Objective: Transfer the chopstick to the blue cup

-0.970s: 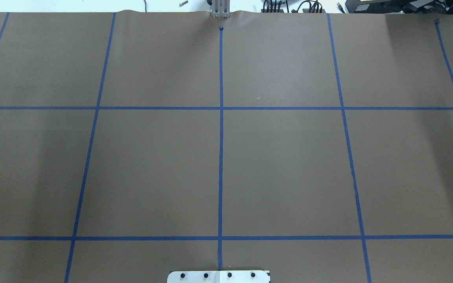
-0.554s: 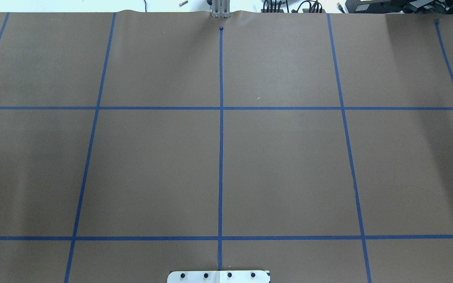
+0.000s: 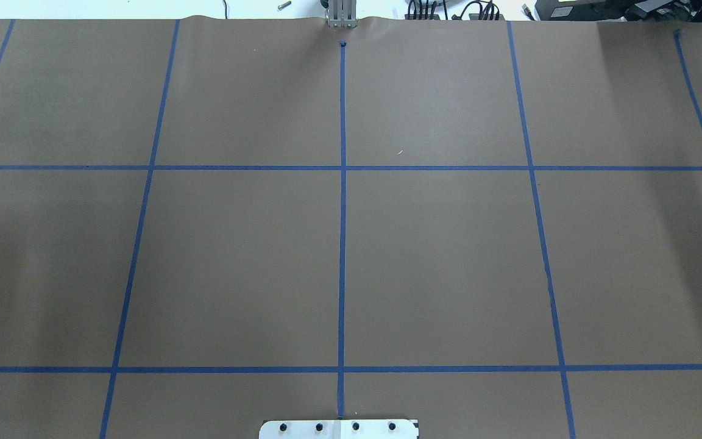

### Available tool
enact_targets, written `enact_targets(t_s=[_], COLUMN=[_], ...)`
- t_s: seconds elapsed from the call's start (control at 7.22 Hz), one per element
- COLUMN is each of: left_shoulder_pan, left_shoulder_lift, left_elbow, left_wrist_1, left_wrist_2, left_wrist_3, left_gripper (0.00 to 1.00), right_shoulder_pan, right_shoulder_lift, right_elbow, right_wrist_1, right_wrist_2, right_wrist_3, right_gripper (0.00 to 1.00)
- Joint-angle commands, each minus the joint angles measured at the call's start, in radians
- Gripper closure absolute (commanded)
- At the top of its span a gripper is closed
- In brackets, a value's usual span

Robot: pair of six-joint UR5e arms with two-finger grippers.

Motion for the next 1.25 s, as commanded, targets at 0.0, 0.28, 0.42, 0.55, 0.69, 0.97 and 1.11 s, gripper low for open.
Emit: enact_targets(t_s=[0.0,0.28,0.42,0.55,0.69,0.97,1.11], left_shoulder_pan=[0.044,0.044,0.046,0.047,0.072,0.122,0.123], left_shoulder_lift=[0.007,0.034,0.041,0.049,0.049,0.049,0.049], left_elbow=[0.013,0.01,0.01,0.01,0.015,0.033,0.033], left_wrist_1=[0.001,0.0,-0.002,-0.002,0.001,0.001,0.001], left_wrist_2=[-0.001,0.0,0.0,0.002,0.002,0.014,0.028], left_wrist_3=[0.001,0.007,0.01,0.009,0.009,0.006,0.009], left_gripper=[0.02,0.02,0.02,0.02,0.02,0.02,0.35], right_shoulder_pan=[0.0,0.0,0.0,0.0,0.0,0.0,0.0], right_shoulder_lift=[0.0,0.0,0.0,0.0,0.0,0.0,0.0], right_elbow=[-0.004,-0.001,-0.001,-0.001,-0.001,-0.004,-0.004], right_wrist_1=[0.0,0.0,0.0,0.0,0.0,0.0,0.0], right_wrist_2=[0.009,0.01,0.01,0.01,0.012,0.012,0.012], right_wrist_3=[0.0,0.0,0.0,0.0,0.0,0.0,0.0], right_gripper=[0.0,0.0,0.0,0.0,0.0,0.0,0.0])
